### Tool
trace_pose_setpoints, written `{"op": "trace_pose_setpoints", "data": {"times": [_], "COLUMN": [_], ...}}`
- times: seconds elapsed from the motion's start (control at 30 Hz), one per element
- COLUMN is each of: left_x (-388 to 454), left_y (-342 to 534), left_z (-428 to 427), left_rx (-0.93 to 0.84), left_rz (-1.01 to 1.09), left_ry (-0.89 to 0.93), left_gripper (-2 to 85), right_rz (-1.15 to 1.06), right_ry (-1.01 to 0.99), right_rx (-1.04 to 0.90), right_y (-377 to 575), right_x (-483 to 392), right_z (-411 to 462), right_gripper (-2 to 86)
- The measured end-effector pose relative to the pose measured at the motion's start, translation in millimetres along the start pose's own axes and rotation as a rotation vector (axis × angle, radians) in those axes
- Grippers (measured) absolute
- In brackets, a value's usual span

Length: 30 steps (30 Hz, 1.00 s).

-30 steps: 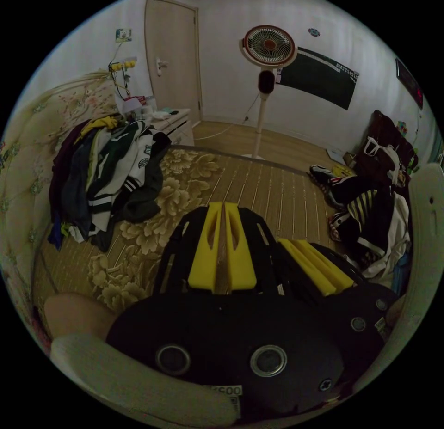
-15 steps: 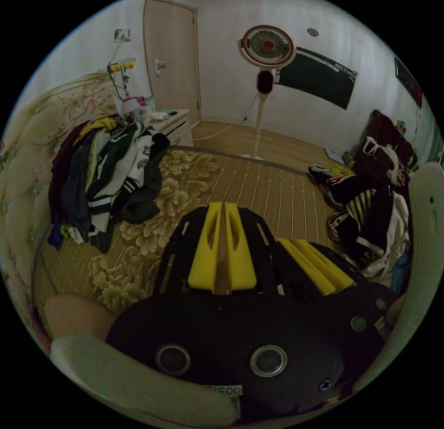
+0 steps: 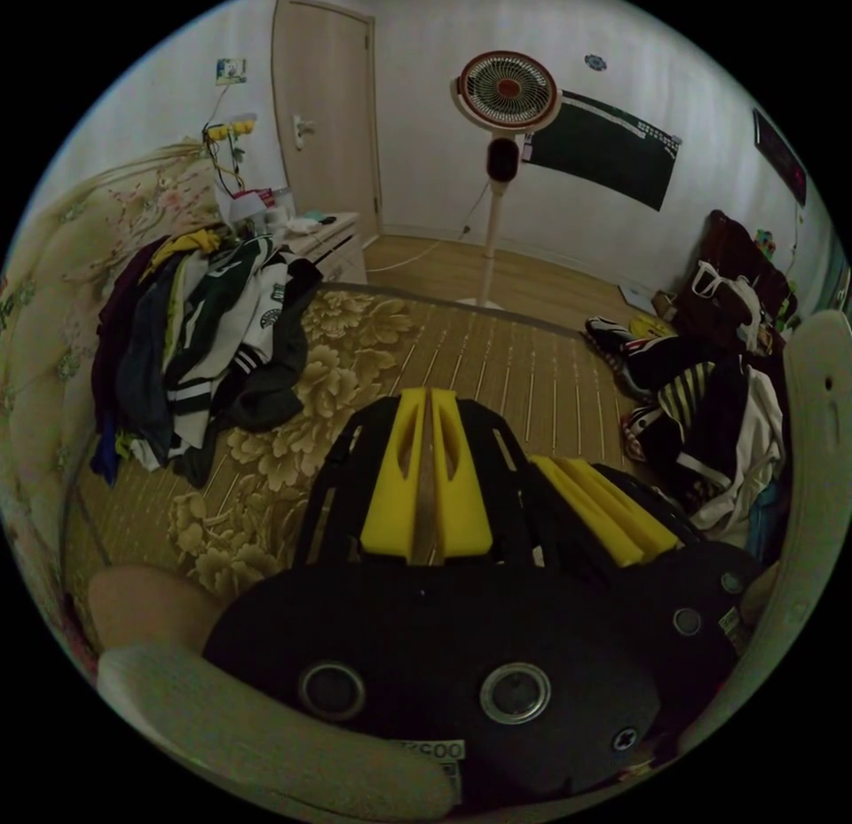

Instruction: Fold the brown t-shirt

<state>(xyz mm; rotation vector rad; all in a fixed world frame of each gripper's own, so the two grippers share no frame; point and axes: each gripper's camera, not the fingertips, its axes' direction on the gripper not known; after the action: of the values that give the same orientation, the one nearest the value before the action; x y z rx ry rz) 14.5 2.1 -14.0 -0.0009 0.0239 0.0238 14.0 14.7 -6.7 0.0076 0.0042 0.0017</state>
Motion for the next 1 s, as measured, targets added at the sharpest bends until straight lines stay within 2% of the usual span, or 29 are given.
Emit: {"op": "trace_pose_setpoints", "data": {"times": [1.0], "left_x": [6.9], "left_y": [10.6], "left_z": [-13.7], "left_rx": [-0.004], "left_rz": [0.009], "left_ry": [0.010], "left_gripper": [0.5], "right_rz": [0.000], "right_ry": [0.004], "right_rx": [-0.001], "right_y": [12.9], "right_x": [6.4], "right_z": [-11.4], "right_gripper": [3.1]}}
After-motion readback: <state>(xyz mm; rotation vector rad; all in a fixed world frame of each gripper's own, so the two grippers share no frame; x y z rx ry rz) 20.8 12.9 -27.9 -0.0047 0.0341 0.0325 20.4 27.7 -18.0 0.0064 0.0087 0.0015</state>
